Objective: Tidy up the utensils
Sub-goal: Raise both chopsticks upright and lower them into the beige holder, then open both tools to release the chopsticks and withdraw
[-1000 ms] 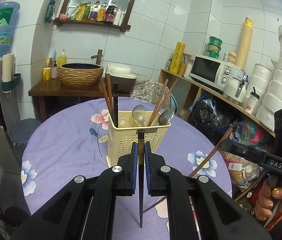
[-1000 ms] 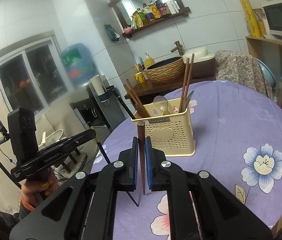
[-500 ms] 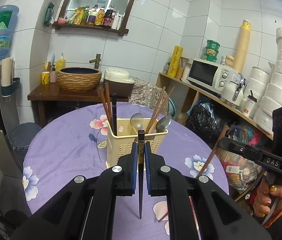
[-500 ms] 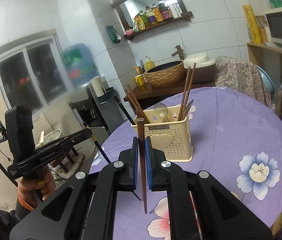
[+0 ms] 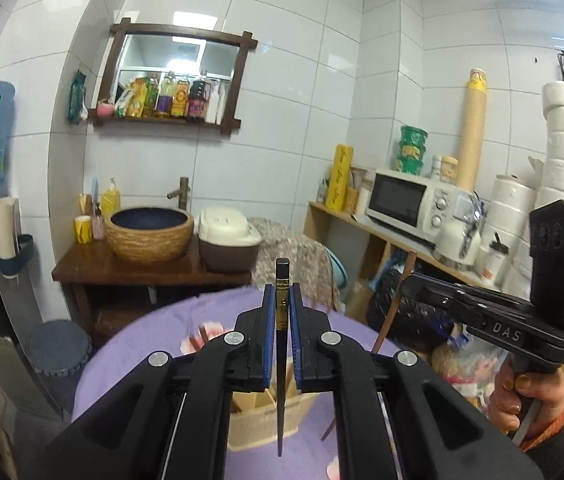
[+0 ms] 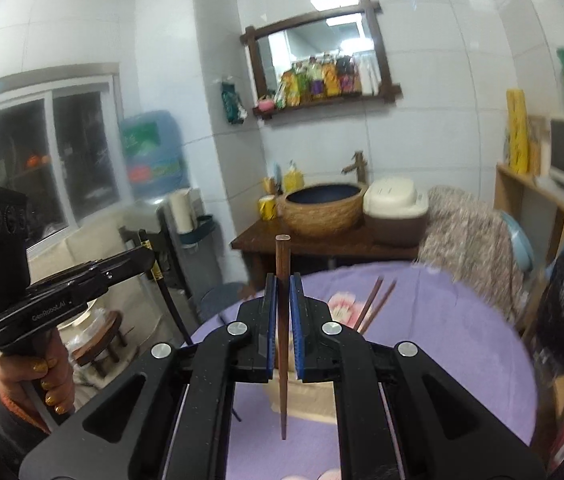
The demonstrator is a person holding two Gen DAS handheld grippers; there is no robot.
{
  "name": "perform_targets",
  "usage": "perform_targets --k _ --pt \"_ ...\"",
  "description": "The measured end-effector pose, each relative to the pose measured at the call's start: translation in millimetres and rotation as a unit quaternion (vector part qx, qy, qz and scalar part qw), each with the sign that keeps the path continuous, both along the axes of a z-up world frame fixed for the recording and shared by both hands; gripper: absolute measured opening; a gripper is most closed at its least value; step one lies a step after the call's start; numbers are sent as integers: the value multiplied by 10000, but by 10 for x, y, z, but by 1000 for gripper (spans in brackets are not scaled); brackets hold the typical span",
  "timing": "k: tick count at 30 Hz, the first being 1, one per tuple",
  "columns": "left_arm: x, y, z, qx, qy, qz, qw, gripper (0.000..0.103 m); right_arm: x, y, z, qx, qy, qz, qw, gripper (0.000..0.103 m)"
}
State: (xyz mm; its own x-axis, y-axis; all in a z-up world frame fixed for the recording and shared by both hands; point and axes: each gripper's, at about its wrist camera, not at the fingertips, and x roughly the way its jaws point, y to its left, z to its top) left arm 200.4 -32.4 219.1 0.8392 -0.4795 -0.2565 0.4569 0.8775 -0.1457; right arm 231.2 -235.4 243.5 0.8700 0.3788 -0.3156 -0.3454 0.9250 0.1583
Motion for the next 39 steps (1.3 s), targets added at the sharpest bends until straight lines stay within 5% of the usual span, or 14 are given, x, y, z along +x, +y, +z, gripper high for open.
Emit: perform_targets --k 7,23,34,35,38,39 --pt "426 -233 57 85 -128 566 9983 8 385 45 137 -282 -205 -525 9980 8" --pt "624 -554 -1137 1133 753 585 9890 8 606 86 -1101 -520 707 -577 9945 4" --pt "526 -438 -1073 966 752 507 9912 10 465 43 -1156 -443 569 -585 9957 5" --pt "478 -418 -1058 934 719 484 9918 14 431 38 -1158 -434 552 -589 9958 5" --pt "306 -373 -1042 844 571 450 9938 57 304 9 -1174 -452 447 -663 9958 9" --pt "255 -359 -1043 835 520 453 9941 64 265 -11 -1178 -457 414 -693 9957 22"
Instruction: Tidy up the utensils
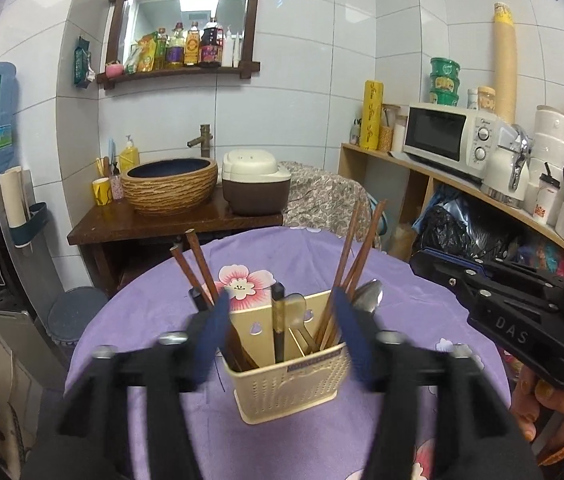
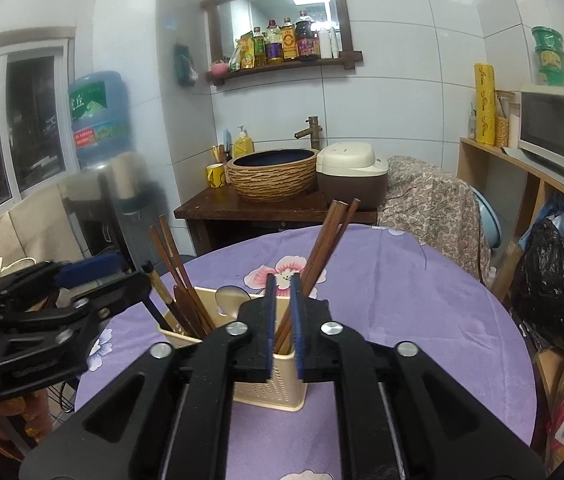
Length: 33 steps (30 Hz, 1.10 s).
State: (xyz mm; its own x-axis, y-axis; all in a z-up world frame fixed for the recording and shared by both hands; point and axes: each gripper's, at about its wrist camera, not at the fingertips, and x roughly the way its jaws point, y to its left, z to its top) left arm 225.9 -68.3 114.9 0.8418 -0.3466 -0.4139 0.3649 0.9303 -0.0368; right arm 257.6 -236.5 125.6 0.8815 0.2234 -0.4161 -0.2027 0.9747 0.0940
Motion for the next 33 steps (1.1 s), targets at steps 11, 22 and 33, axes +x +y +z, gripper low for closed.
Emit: perform_targets --k 11,22,33 --pt "-747 474 -442 -740 -768 245 9940 98 -755 -94 -448 -284 -274 -513 9979 97" --pt "-1557 666 -959 -635 -629 825 9926 98 -1946 189 -1001 -566 -605 -605 9947 97" --pt "-2293 644 -1044 -268 -1167 1107 9866 98 -2837 281 -1142 -523 -956 -826 9906 97"
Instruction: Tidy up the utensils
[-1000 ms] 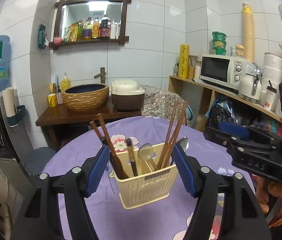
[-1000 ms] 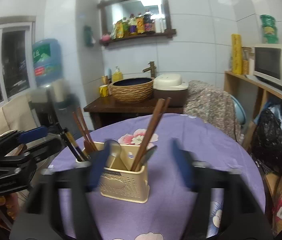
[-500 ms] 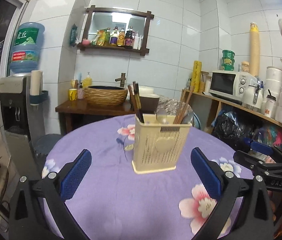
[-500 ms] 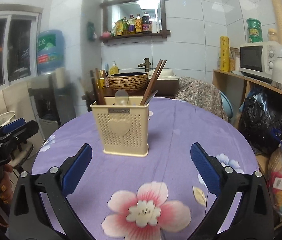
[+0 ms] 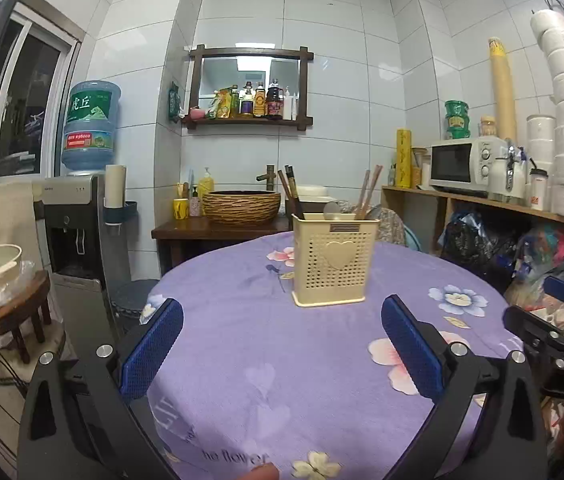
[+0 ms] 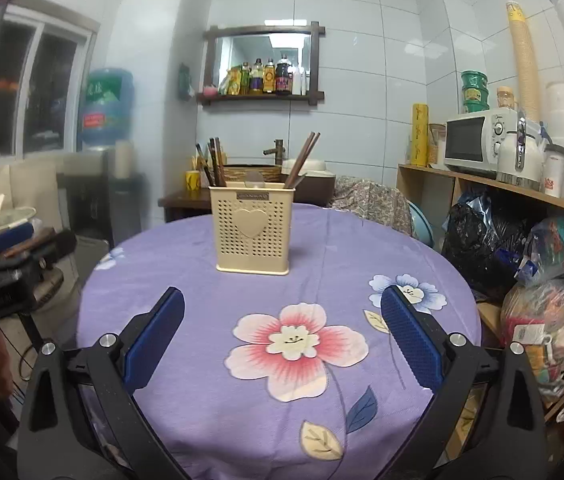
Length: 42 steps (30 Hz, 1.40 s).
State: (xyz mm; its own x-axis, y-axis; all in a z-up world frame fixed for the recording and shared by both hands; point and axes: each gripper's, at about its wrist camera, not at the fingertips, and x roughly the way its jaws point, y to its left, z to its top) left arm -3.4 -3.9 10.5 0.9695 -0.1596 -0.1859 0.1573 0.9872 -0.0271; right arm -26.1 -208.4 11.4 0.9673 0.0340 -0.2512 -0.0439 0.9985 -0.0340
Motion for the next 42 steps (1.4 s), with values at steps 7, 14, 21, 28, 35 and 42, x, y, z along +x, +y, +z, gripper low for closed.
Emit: perform_targets --k 7,14,21,28,35,42 --pt "-162 -10 6 -25 -164 162 9997 98 -194 145 99 -177 -303 33 9994 97" --pt "-208 -5 -12 -60 -206 177 9996 98 -201 122 118 -72 -272 24 9996 97" --pt "-223 -9 -30 -55 -189 146 9997 98 -183 116 121 -68 -252 30 9997 97" --pt "-219 6 -36 -92 -173 136 9997 98 -179 118 121 -74 -245 31 9997 97" --pt "-214 -7 -50 -73 -152 220 9996 98 -162 108 101 -70 -219 44 9997 97" --pt "-220 -13 -46 -52 -142 253 9996 98 -159 105 98 -64 -208 47 9998 97"
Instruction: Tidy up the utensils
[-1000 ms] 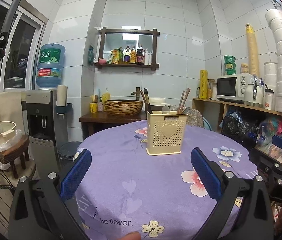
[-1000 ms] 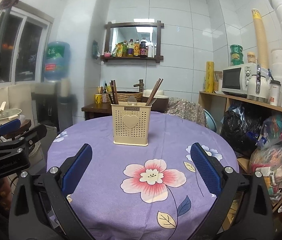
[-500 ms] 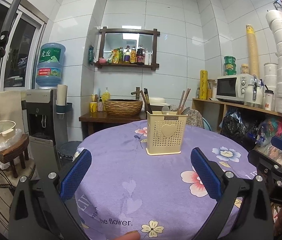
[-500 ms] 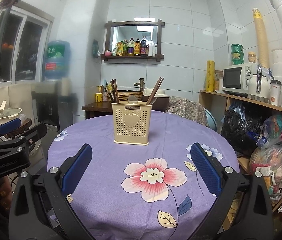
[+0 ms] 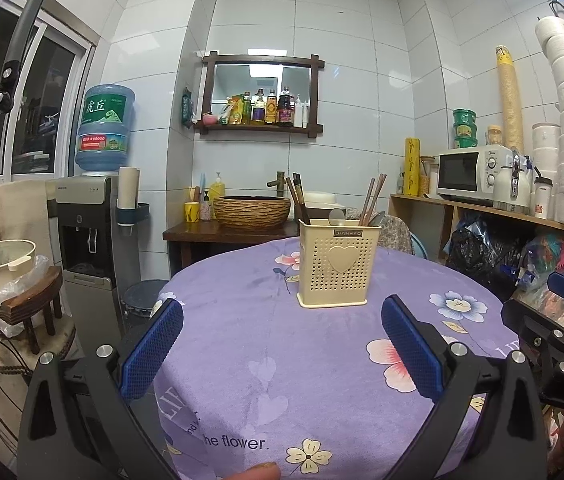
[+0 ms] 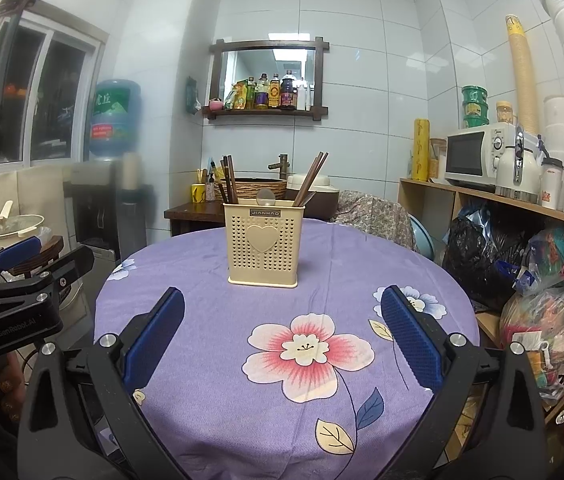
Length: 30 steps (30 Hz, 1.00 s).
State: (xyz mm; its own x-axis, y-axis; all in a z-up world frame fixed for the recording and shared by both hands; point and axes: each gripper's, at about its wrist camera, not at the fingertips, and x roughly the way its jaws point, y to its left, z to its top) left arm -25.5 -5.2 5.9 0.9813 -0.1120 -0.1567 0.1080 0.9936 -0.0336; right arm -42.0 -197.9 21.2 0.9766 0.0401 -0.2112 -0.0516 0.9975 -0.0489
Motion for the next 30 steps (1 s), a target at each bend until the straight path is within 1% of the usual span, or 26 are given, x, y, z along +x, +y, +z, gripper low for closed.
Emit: perform_targets --k 22,30 --pt "10 -8 23 40 95 5 9999 98 -7 -20 -11 -4 17 4 10000 97" --pt "-6 -10 26 84 26 -36 10000 98 -13 -22 -16 -7 15 -4 10000 97"
